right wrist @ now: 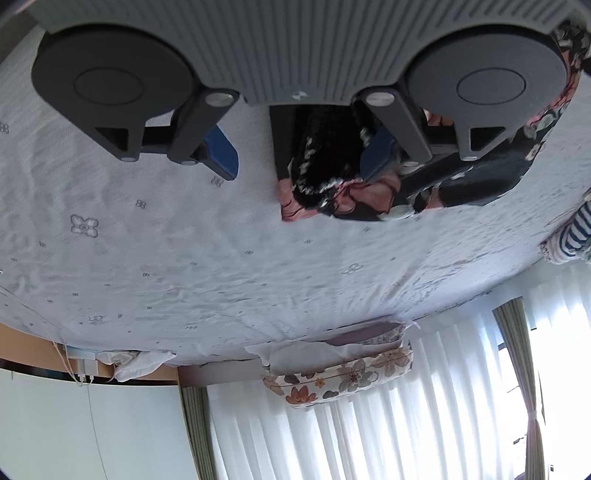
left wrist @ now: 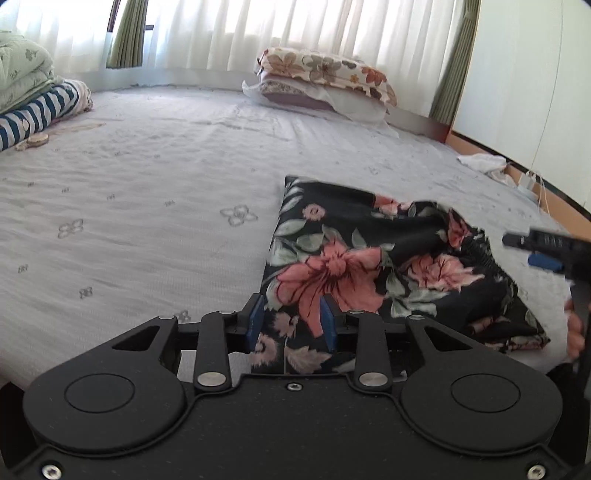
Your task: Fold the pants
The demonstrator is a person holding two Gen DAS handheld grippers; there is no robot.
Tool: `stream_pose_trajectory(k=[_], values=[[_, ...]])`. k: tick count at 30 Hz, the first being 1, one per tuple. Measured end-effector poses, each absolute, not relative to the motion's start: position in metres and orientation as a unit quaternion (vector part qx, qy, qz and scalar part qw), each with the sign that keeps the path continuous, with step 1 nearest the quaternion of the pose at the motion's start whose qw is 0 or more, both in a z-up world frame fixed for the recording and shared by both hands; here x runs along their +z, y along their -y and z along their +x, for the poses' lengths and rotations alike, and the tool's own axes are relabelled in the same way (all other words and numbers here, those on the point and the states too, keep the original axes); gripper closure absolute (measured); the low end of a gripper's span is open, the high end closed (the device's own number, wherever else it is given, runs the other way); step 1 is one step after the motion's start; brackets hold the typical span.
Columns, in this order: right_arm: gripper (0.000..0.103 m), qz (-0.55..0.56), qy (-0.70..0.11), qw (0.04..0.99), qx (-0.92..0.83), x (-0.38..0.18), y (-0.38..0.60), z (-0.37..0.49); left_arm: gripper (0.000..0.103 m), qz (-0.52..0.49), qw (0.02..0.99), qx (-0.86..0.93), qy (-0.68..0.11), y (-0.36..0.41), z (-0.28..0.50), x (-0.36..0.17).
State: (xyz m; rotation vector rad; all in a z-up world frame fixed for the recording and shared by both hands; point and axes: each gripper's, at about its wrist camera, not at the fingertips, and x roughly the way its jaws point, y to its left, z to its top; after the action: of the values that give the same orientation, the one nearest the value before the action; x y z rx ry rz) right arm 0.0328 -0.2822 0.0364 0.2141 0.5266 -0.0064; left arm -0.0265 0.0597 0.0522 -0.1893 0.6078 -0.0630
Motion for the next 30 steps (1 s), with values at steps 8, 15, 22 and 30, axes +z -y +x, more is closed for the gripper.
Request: stream_pose_trajectory(k=[8,15,22,30], values=[[0.019,0.092,-0.272,0.957,0.027,0.015,0.245,0.004,0.068,-0.061,0.950,-0.058,-0.301,-0.033,-0.014,0.048],[0.077,0.093,-0.281,0.955,0.002,0.003,0.232,0.003,0.068,-0.045,0.946,-0.059,-0.317,-0.019,-0.012,0.035],[0.082,0.105,-0.252,0.962,-0.019,0.023,0.235,-0.027,0.068,-0.037,0.944,-0.049,-0.326,-0.027,-0.015,0.031],[0.056,0.089,-0.280,0.954,-0.055,0.004,0.238,-0.033,0.068,-0.017,0.943,-0.047,-0.330,-0.035,-0.018,0.028]])
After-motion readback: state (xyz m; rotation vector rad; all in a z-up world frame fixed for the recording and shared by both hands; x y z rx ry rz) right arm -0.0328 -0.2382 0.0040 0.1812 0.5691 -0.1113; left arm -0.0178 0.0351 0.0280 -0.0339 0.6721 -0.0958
